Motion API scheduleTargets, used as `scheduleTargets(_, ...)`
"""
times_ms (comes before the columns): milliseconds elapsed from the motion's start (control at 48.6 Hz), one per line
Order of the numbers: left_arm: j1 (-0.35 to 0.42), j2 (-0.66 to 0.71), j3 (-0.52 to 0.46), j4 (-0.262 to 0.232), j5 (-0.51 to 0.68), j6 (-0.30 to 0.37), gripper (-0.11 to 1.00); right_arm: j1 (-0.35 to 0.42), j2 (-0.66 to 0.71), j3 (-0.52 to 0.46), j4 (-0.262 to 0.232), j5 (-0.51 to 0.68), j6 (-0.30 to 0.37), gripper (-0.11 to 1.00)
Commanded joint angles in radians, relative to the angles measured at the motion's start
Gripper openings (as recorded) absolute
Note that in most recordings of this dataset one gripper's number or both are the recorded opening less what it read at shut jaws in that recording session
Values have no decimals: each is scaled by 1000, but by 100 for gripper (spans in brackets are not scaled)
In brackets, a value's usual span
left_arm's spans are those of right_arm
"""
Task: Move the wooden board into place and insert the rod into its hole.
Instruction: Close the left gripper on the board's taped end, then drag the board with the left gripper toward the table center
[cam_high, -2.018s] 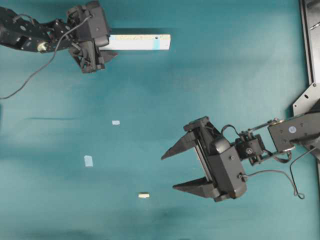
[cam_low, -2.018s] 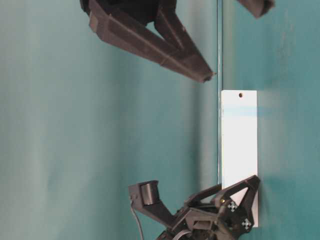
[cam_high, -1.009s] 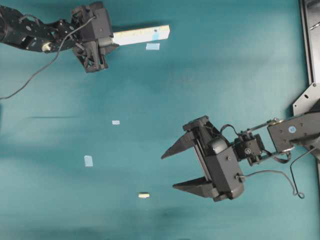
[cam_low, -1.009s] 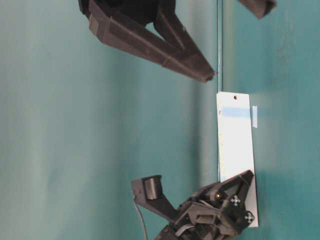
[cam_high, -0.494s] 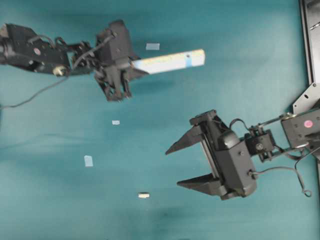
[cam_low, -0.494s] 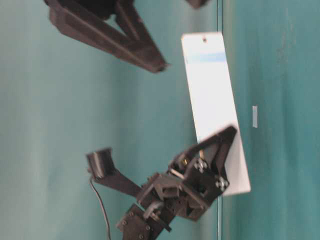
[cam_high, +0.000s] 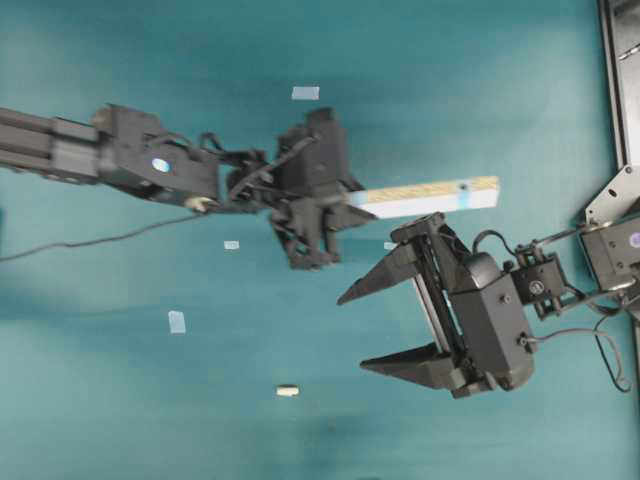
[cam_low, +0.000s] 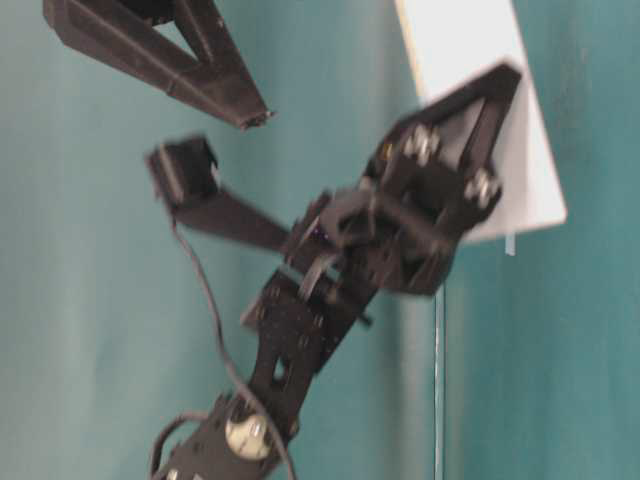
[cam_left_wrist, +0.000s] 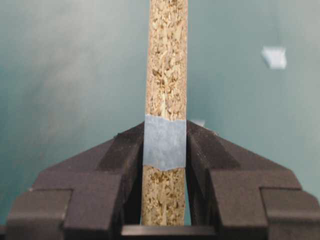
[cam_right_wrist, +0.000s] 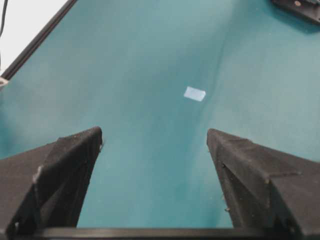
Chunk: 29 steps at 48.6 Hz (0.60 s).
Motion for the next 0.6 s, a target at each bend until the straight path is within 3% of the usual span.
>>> scheduleTargets(0, -9, 15, -77, 0, -3, -9, 21, 0, -21, -11, -2, -3, 2, 93)
scheduleTargets(206, -12, 89, -150, 0, 14, -11, 21, 0, -28, -9, -2, -3, 2, 93)
scheduleTargets(577, -17, 143, -166, 0, 37, -8, 21, 0, -29, 0, -2, -9, 2, 93)
